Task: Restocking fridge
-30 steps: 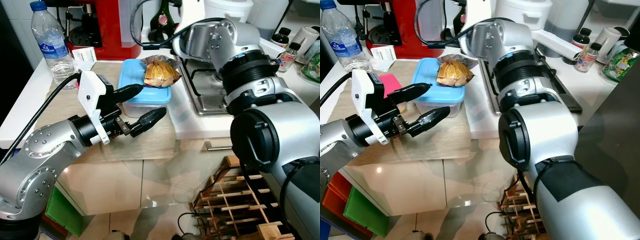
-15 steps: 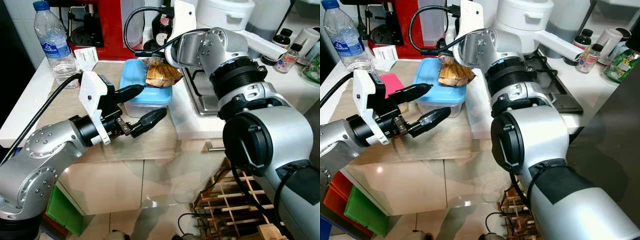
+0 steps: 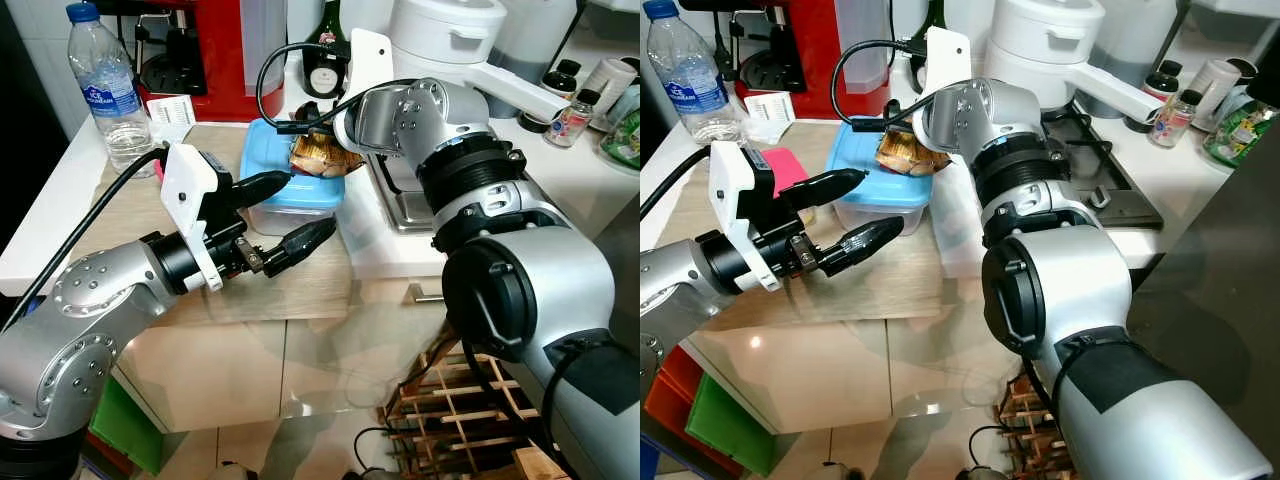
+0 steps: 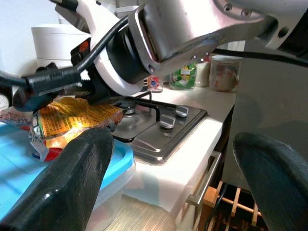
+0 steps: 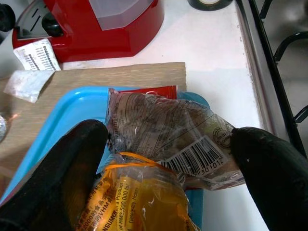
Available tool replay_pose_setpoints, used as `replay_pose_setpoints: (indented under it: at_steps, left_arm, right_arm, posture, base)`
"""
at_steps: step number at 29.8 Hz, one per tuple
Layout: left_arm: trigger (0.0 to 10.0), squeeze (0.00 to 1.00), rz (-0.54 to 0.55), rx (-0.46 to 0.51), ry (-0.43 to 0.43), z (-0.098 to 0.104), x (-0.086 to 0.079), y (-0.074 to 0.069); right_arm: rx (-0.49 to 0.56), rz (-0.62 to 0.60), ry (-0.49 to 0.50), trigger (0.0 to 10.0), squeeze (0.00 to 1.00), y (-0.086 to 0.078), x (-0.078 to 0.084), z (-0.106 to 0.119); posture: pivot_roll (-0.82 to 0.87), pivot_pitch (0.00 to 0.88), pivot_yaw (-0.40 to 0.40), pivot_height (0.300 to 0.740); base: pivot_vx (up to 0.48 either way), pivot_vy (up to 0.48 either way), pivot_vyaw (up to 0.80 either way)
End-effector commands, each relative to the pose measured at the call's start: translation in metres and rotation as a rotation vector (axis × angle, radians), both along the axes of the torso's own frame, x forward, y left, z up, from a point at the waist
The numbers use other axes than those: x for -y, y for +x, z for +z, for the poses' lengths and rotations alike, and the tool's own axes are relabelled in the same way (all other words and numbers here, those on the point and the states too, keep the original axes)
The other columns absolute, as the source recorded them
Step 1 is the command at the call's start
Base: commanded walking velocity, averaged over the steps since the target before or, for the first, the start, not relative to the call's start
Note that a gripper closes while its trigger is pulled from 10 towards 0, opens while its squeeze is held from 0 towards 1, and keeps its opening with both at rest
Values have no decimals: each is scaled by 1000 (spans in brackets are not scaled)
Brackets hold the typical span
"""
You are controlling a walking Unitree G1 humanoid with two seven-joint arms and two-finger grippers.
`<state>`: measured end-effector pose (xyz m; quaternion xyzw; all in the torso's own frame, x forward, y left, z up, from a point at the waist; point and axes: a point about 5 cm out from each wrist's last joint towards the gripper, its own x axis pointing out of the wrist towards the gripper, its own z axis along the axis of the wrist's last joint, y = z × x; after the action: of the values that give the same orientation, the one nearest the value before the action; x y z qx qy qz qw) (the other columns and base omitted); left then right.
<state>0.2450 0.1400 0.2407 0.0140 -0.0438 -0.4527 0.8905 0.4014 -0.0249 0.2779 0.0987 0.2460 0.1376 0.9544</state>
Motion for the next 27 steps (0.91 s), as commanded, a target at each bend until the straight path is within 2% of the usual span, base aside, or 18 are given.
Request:
replay_pose_setpoints:
  at_steps: [1,22,23,27]
  left_arm:
    - [10000,0,-10,-7,14,-2,1,-1]
    - [10000,0,9,-29,24,-6,0,2]
    - [10000,0,11,-30,24,-7,0,2]
    - [10000,0,16,-34,26,-8,0,2]
  right_arm:
    - [-95,11,-48,10000,0,-4,0,-27]
    - [-147,78,-94,10000,0,-13,-8,-62]
    - [-148,83,-93,0,0,-14,-8,-63]
    - [-139,99,-95,0,0,-16,-10,-66]
  posture:
    - [36,0,-78,740]
    - [38,0,-79,740]
    - [38,0,-79,740]
    - [39,0,-80,740]
  base:
    - [0,0,0]
    - [0,0,0]
    - [0,0,0]
    - [0,0,0]
